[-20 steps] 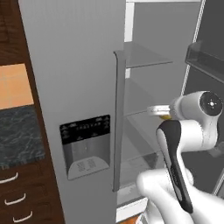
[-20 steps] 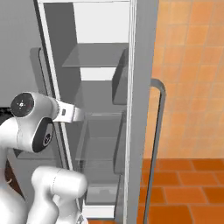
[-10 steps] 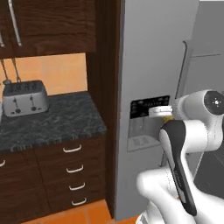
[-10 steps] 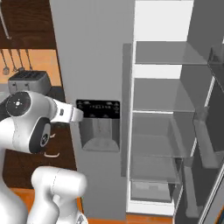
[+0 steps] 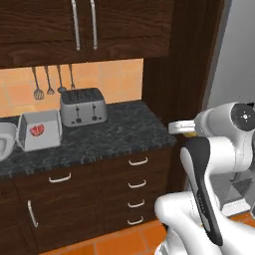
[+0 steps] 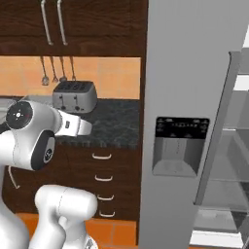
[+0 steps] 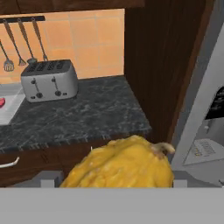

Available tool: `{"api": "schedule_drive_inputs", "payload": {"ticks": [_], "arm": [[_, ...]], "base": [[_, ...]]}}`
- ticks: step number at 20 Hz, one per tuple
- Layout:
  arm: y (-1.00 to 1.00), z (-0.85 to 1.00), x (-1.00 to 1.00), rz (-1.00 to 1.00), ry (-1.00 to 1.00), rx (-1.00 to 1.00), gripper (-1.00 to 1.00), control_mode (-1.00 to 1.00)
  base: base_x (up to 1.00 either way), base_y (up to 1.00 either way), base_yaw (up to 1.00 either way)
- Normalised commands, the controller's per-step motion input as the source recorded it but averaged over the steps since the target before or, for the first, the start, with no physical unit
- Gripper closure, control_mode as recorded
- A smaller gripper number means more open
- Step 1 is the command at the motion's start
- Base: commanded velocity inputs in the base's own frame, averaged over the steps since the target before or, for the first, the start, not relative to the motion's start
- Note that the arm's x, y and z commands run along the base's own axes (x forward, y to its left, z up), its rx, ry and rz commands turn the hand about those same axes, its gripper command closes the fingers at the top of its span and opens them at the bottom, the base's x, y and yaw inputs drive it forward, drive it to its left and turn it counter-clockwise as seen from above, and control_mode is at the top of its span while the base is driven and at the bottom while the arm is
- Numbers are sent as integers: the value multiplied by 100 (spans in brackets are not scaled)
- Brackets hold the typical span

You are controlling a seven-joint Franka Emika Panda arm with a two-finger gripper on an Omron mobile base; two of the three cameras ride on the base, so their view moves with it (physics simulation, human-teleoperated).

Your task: Place one squash and one steak in each tupperware on the nearby counter, to pack two identical lunches.

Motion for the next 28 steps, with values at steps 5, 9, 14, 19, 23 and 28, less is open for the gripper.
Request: {"api": "schedule_drive_inputs", "payload": {"ticks": [5,9,14,19,23,28], "arm": [[0,0,0,0,0,0,100,100],[0,0,0,0,0,0,100,100],[0,0,0,0,0,0,100,100],[0,0,0,0,0,0,100,100],[16,-38,65,0,13,-3,100,-100],[-20,-64,90,1,16,0,100,-100]], "base": [[68,100,2],[59,100,0],[47,100,0],[59,100,0],[19,21,0],[0,0,0]]}}
